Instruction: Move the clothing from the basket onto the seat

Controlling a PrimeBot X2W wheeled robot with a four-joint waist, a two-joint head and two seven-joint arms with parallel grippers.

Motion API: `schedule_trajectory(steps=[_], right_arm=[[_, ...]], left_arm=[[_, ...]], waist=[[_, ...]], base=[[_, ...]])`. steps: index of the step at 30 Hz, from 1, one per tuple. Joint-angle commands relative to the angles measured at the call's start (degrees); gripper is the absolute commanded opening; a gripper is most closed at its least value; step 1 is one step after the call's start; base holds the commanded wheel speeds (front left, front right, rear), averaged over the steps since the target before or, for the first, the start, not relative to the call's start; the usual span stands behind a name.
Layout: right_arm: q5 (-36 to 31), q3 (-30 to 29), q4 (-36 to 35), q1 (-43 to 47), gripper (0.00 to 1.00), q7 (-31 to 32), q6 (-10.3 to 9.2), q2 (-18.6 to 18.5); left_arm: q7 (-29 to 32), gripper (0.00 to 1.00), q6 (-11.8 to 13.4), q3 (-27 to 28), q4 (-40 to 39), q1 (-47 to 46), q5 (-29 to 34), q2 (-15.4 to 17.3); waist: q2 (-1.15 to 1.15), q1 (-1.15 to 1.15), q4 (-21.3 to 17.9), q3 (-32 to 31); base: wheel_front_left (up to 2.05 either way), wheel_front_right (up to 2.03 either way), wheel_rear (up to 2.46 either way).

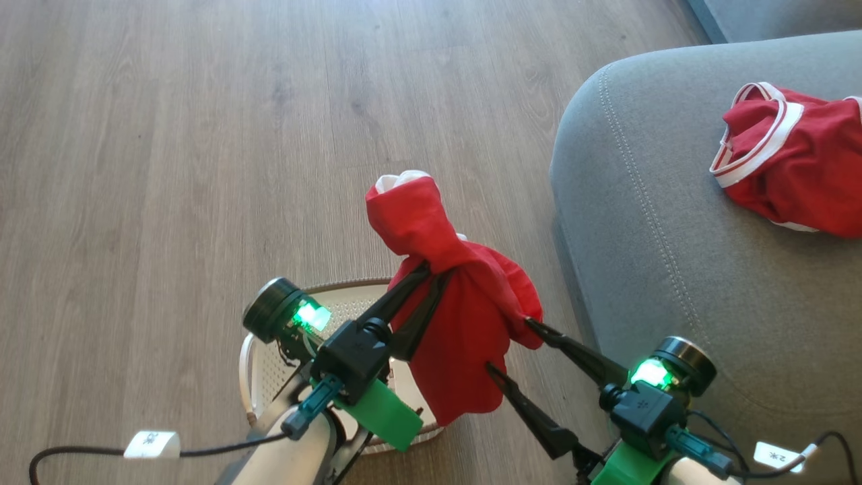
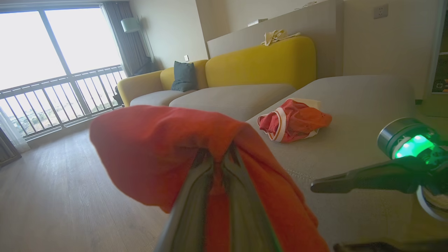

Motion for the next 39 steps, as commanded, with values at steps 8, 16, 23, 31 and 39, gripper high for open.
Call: schedule_trajectory(steps=[8,16,23,31,39], right_arm=[[-2.4,-1.2,-1.2,-1.0,1.0,-0.1,-0.01,0.9],[-2.7,1.1,0.5,-3.3,1.0,-0.1,-0.01,1.3],[-4.3,2.2,3.4,-5.9,1.0,-0.1,-0.01,2.2],[-5.7,1.9,5.8,-7.3,1.0,-0.1,-0.01,4.5],[-5.9,0.8,9.0,-7.4,0.0,-0.1,-0.01,6.5]], left_arm=[[-0.3,0.0,0.1,1.0,-1.6,-1.4,-0.2,0.6],[-0.3,0.0,-0.7,-3.0,-1.6,-2.1,0.2,1.2],[-0.3,0.0,-1.0,-5.5,-1.5,-2.9,0.3,1.4],[-0.3,0.0,-1.1,-7.8,-1.7,-3.3,0.2,1.4],[-0.3,0.0,-1.1,-9.6,-2.3,-3.1,0.1,1.3]], waist=[[0.0,0.0,0.6,0.2],[0.0,0.0,1.1,0.6],[0.0,0.0,1.4,1.1],[0.0,0.0,2.1,1.5],[0.0,0.0,3.0,1.1]], base=[[0.0,0.0,0.0],[0.0,0.0,0.0],[0.0,0.0,0.0],[0.0,0.0,0.0],[0.0,0.0,0.0]])
